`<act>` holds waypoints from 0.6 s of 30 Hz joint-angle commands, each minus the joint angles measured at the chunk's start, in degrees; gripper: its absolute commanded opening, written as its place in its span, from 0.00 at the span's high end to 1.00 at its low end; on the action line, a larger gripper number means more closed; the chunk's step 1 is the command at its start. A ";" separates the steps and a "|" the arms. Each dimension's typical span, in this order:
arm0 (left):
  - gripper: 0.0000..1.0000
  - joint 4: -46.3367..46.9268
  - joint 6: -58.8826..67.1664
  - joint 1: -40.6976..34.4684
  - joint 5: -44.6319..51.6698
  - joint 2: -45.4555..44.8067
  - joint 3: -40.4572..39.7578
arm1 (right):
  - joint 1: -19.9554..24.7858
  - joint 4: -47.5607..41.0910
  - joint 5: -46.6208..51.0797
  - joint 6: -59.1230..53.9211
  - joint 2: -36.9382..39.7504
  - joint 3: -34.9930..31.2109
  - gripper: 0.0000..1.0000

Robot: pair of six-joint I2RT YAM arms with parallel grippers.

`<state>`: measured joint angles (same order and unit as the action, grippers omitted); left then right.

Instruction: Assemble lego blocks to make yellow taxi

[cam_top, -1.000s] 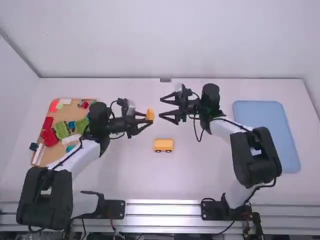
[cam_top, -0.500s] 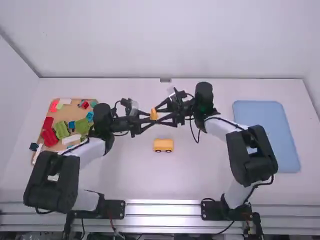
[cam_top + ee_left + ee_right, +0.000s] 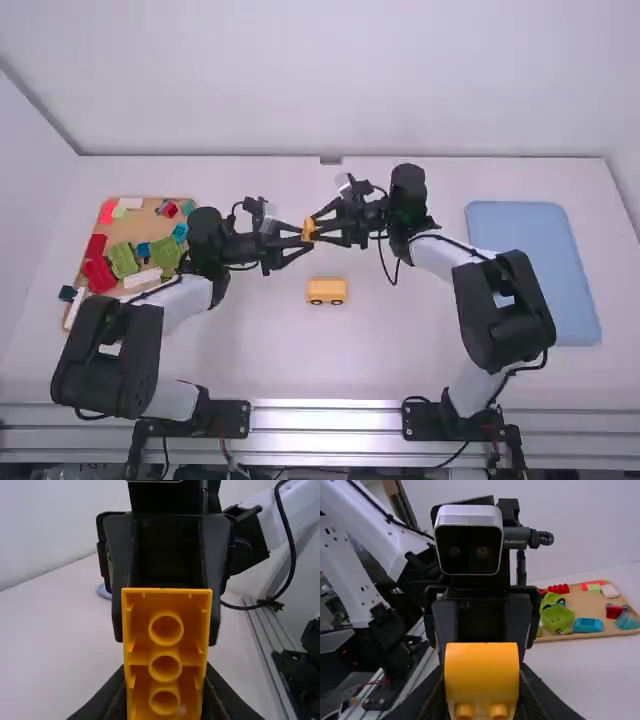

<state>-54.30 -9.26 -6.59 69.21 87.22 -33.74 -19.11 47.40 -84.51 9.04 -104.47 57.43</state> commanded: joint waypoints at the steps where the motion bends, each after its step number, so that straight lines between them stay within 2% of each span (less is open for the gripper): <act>1: 0.73 -0.13 -0.37 -0.22 -1.07 0.44 0.26 | -0.44 0.17 -2.08 0.13 -0.39 1.53 0.66; 7: 0.68 -0.22 -0.37 -0.17 -1.22 0.44 0.26 | -1.95 0.26 -2.01 -0.33 -0.39 1.53 0.73; 9: 0.57 -0.24 -0.35 -0.24 -1.27 0.44 0.26 | -2.29 0.39 -2.01 -0.33 -0.39 1.53 0.77; 10: 0.31 -0.22 -0.37 -0.22 -1.29 0.44 0.26 | -2.38 0.39 -1.33 -0.22 -0.39 1.53 0.78; 12: 0.01 -0.20 -0.37 0.02 -1.29 0.44 0.26 | -2.19 0.17 1.11 0.26 -0.39 1.53 0.78; 16: 0.01 0.66 0.13 0.07 -1.77 0.44 0.26 | -0.50 -0.09 7.26 0.22 -0.39 1.53 0.79; 18: 0.01 2.03 1.84 0.02 -6.97 0.44 0.26 | 1.36 -1.05 12.70 0.20 -0.37 1.46 0.80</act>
<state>-53.19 -9.15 -6.59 66.35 87.26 -33.74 -20.12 46.83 -78.70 8.95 -104.47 57.43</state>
